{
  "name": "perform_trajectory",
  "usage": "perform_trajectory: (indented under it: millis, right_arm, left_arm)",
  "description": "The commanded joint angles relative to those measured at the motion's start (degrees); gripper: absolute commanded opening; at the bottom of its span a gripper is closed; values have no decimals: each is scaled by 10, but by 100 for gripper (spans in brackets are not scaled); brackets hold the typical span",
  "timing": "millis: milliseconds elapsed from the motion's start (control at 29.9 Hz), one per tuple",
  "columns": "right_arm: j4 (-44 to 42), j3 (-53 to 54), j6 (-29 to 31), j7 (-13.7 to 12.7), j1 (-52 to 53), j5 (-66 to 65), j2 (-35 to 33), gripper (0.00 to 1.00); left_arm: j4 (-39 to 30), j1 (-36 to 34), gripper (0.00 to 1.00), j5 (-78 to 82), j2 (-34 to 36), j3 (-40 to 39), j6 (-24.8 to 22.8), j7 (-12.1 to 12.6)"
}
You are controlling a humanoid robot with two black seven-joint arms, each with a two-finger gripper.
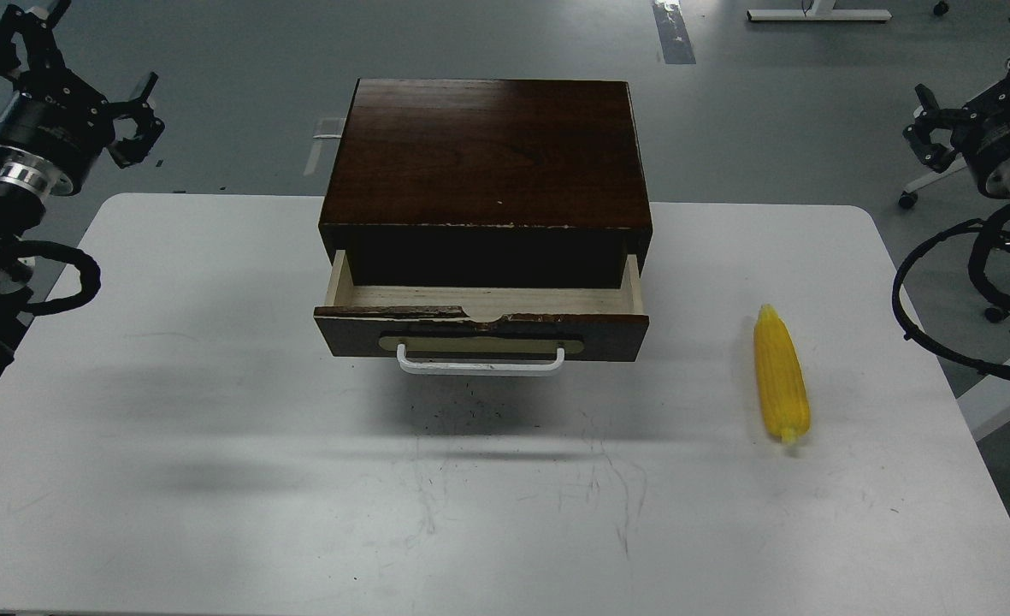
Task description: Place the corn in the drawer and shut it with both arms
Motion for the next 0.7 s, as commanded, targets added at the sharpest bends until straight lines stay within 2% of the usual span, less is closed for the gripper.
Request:
perform_trajectory:
  millis: [0, 267, 434, 668]
  right_arm:
    - [0, 0, 0, 2, 0, 0, -2, 100]
    - [0, -7, 0, 0, -5, -3, -16, 100]
    - [4, -117, 0, 0, 35, -6, -64, 100]
    - [5, -289, 0, 0, 132, -22, -101, 100]
  left_arm:
    - [2, 0, 98, 0, 7, 0, 0, -2]
    - [9, 1, 98, -1, 2, -3, 0, -6]
    - [107, -9, 98, -1, -31, -6, 0, 1]
    - [119, -17, 98, 0, -40, -7, 0, -5]
